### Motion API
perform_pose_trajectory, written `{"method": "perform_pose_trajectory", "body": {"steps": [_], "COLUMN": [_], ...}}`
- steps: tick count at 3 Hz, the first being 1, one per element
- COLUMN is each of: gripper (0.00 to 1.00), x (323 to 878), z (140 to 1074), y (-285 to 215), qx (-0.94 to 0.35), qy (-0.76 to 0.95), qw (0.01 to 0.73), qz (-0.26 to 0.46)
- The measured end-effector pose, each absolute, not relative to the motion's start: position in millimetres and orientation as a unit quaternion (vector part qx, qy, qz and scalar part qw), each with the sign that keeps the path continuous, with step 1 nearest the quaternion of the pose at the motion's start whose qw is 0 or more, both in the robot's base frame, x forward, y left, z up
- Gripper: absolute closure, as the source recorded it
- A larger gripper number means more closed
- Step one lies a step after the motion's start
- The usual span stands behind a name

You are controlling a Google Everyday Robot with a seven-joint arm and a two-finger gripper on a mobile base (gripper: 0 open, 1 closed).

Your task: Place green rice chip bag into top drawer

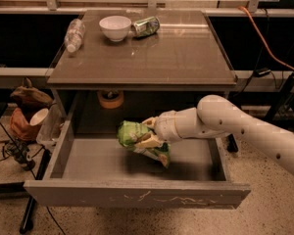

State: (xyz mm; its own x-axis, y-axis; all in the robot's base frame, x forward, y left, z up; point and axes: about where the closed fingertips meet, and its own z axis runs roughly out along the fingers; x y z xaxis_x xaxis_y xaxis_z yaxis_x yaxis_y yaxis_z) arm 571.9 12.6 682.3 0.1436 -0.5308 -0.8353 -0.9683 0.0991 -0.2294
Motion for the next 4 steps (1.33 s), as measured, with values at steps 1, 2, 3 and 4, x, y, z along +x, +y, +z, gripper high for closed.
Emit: {"method": "perform_pose_trajectory", "body": {"steps": [1, 2, 3, 4], "gripper": [0.59, 0.36, 0.13, 0.00], "x": [571.9, 571.9, 571.9, 571.9], "z": [682.3, 682.3, 682.3, 682.3], "y": [12.7, 12.7, 12.7, 12.8], "qx": [-0.621, -0.621, -0.621, -0.621], "qy": [0.603, 0.603, 0.603, 0.603], "qw": [0.431, 0.431, 0.431, 0.431], "qz": [0.254, 0.254, 0.254, 0.254]}}
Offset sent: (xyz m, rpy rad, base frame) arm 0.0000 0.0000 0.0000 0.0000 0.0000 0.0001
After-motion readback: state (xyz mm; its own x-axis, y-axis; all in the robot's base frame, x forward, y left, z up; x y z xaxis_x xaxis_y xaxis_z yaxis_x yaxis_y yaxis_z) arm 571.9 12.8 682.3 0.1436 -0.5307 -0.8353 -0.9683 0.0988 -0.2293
